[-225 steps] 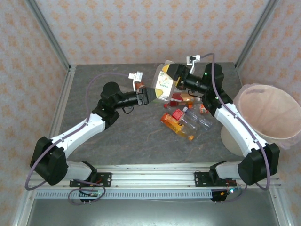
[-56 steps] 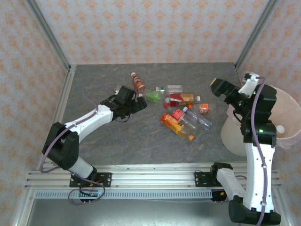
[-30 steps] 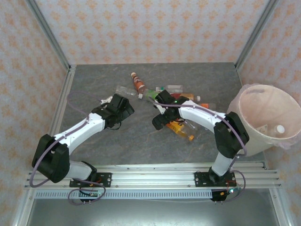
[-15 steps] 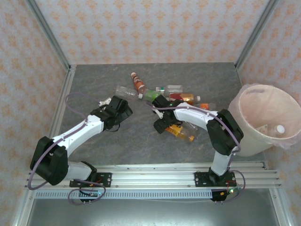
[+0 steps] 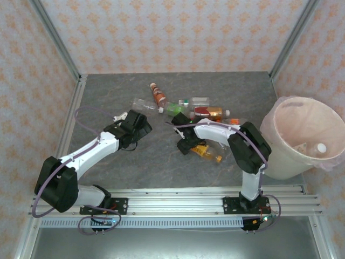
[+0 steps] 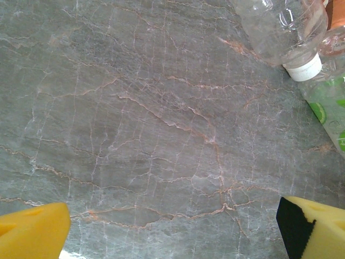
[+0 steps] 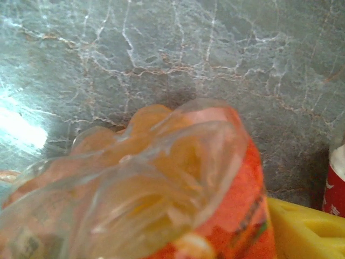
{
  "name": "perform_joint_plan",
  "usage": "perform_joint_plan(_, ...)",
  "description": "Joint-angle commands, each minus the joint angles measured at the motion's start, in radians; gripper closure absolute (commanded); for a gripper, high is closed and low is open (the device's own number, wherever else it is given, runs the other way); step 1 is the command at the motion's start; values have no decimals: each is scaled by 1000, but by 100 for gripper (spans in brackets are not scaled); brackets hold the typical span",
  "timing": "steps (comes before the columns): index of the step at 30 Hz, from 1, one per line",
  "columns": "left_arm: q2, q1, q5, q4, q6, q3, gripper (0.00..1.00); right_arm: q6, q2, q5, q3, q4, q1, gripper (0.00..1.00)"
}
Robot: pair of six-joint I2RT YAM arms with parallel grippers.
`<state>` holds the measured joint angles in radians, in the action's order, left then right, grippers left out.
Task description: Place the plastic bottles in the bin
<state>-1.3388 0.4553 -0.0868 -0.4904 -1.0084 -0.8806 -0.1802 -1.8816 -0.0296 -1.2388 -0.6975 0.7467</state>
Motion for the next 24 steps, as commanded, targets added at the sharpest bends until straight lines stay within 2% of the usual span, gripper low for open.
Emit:
perform_joint_plan(1,1,-14,-33,-33,-20,-2,0,35,-29,83,-36,-10,9,27)
perform_joint_plan(11,-7,-14,-30,-27,-23,1,0,46,152,102,-7,47,10,43)
perform_joint_plan(24,-14,-13,-28,-24,-25,-3,0,27,458,102,-5,139,2,52)
